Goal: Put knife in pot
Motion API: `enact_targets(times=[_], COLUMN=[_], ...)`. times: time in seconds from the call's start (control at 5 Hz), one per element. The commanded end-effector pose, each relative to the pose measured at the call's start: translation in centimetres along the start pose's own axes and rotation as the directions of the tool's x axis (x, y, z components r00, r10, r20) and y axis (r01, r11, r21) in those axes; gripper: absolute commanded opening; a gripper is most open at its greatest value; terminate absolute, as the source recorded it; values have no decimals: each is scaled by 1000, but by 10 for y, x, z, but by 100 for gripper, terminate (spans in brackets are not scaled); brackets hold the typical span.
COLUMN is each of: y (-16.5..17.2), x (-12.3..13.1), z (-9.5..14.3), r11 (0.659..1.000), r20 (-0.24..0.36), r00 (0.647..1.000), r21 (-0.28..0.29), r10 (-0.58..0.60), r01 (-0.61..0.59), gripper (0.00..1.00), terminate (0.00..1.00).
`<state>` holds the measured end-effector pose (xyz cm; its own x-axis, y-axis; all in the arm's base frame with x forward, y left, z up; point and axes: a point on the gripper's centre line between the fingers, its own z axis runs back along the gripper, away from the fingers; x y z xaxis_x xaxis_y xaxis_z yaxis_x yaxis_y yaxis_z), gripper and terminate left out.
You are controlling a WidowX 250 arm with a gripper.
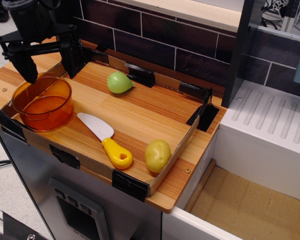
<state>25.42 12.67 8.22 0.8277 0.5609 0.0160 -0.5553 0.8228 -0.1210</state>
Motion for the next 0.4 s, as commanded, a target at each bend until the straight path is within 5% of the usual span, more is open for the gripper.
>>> enact_targets(times=[0.0,0.2], y=[-38,-47], x=[-19,-36], z=[8,-3], r11=[946,918], r20=[9,-20], r00=[946,918], r21=[-9,-9], r10=[324,396], r01=[-324,-396], gripper=[100,100], terminate=[0,0])
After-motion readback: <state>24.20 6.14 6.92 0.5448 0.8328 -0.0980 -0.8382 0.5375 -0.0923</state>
